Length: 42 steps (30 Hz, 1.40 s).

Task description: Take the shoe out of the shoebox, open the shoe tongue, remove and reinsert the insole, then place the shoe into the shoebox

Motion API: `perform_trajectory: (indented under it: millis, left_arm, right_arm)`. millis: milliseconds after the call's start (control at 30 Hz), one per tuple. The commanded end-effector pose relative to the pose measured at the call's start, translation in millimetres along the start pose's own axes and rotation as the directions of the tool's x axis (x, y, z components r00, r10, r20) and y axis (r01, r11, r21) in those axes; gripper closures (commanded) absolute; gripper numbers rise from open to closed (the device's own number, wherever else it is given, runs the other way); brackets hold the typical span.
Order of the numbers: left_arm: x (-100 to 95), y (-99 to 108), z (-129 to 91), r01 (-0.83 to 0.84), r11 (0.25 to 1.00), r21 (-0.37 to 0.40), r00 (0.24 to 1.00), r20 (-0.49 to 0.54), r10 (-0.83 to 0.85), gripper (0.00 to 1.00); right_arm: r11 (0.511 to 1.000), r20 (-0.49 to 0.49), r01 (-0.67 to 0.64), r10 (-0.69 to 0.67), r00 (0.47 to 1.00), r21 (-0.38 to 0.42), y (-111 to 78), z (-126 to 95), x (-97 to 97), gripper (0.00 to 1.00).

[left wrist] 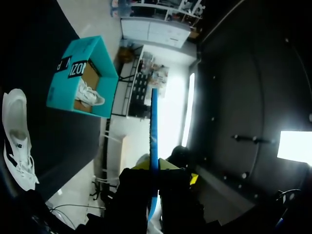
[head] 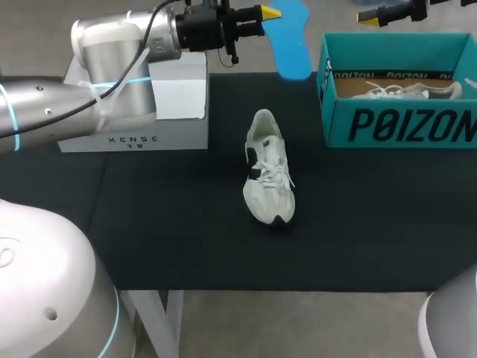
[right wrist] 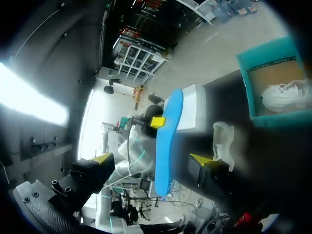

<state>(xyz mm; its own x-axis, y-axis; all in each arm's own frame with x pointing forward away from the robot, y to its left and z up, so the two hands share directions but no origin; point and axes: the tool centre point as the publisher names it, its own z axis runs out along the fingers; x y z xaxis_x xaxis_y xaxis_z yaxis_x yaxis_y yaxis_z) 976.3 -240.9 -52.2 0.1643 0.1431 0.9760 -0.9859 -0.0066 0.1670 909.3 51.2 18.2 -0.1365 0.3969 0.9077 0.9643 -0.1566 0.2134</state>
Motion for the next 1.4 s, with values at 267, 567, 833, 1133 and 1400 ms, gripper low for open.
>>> perform_trajectory:
  millis: [267, 567, 833, 1133, 1400]
  left_arm:
    - [3.9, 3, 3, -0.026, 0.999, -0.020, 1.000, -0.009, 0.026, 1.00]
    - [4.1, 4, 3, -0.030, 0.999, -0.009, 0.999, -0.017, 0.030, 1.00]
    - [4.1, 4, 3, -0.030, 0.999, -0.009, 0.999, -0.017, 0.030, 1.00]
    - [24.1, 39, 0, -0.957, 0.267, 0.109, 0.277, 0.088, 0.957, 1.00]
    - [24.1, 39, 0, -0.991, 0.048, 0.123, 0.063, 0.125, 0.990, 1.00]
  right_arm:
    - [0.997, -0.280, -0.080, 0.075, 0.957, -0.005, -2.7, 12, -25.0, 0.00]
    - [0.997, -0.254, -0.081, 0.079, 0.964, 0.000, -2.5, 11, -24.2, 0.00]
    - [0.996, -0.247, -0.093, 0.095, 0.964, 0.019, -3.3, 16, -25.2, 0.00]
    - [0.994, -0.247, -0.109, 0.113, 0.963, 0.029, -5.0, 15, -26.9, 0.00]
    - [0.993, -0.244, -0.114, 0.117, 0.963, 0.028, -5.4, 17, -27.7, 0.00]
